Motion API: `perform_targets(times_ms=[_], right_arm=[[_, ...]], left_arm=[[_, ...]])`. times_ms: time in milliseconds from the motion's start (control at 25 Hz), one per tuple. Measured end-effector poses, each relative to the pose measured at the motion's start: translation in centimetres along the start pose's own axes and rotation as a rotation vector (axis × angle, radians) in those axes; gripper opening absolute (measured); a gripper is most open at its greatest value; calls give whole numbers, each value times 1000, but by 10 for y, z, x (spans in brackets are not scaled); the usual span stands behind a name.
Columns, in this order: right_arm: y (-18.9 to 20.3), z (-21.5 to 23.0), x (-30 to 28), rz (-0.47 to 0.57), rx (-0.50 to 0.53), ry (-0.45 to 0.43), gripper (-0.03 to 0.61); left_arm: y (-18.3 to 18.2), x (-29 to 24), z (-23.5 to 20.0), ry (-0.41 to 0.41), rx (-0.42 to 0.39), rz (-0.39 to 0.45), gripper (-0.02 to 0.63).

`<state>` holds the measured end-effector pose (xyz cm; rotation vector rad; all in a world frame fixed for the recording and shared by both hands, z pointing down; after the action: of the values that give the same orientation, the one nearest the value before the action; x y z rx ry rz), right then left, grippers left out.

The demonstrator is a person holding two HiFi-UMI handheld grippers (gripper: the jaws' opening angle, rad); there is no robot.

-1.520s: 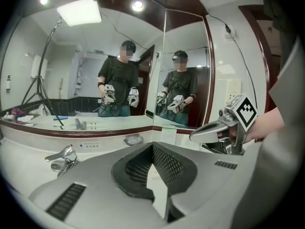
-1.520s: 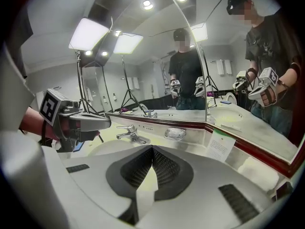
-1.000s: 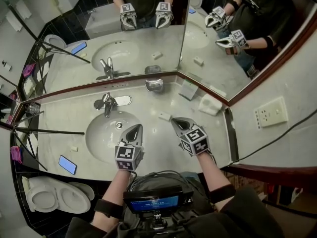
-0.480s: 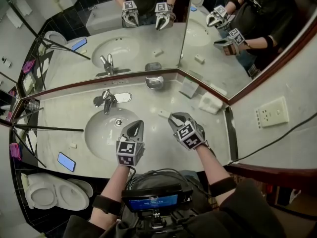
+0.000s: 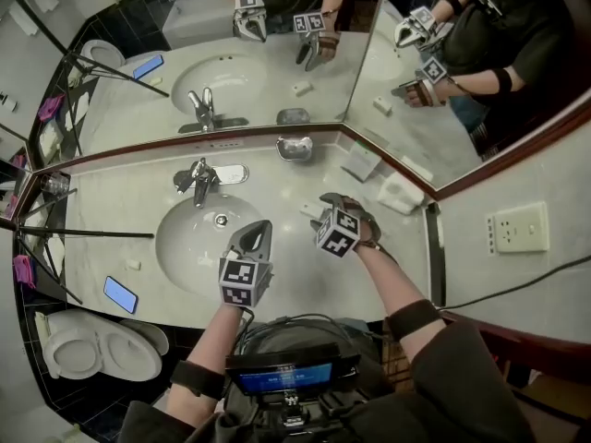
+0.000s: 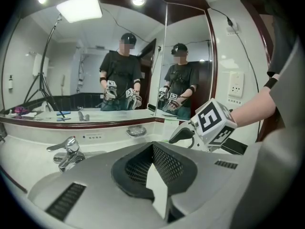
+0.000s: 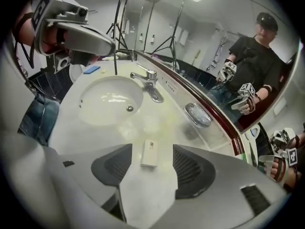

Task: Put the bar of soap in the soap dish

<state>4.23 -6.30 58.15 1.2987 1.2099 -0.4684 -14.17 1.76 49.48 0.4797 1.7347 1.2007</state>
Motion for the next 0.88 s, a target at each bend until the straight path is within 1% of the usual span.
perform_targets(times_ms=[120, 360, 600, 720, 880], right_arm=[[0, 8, -26, -77, 41, -37, 293], [8, 6, -71, -182, 56, -136, 293], [15, 4, -99, -239, 41, -165, 291], [12, 3, -103, -250, 34, -163, 202], [11, 3, -102, -252, 15, -178, 187]], left_arm=[[2, -5, -7, 3, 11, -7, 2], [10, -13, -17, -2, 38, -29, 2], [20, -18, -26, -8, 63, -52, 2], [23, -19, -28, -8, 69, -58, 2], [23, -19, -28, -5, 71, -61, 2]])
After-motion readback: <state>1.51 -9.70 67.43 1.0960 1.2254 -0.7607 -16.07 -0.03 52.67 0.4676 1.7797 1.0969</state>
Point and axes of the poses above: the fingertips, and each gripper's own axes: x backward along the fingers, z to its right, y out of its underside, the point moved 9 cm from there along x, backward along the fingers, and after that the axes turned 2 degrees about -x, right-handed, at the moved point
